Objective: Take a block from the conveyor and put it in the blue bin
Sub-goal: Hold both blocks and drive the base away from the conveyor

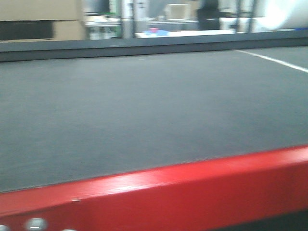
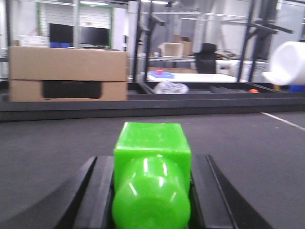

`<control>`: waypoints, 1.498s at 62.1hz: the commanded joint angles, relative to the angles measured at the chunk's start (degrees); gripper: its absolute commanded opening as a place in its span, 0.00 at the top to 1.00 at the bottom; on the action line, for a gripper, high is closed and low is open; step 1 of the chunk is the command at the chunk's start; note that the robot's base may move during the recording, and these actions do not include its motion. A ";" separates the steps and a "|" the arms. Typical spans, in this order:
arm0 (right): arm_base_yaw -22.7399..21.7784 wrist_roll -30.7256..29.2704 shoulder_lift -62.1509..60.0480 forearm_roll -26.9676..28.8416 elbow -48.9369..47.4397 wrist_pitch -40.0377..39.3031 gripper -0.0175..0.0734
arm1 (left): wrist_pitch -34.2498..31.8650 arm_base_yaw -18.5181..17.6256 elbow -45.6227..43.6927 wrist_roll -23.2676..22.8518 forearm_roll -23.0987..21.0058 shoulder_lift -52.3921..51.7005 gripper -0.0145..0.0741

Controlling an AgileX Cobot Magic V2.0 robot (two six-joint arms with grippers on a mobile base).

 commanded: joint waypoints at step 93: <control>-0.09 -0.36 -0.29 -0.13 0.01 -1.36 0.99 | -1.26 0.14 0.06 -0.08 -0.31 -0.15 0.96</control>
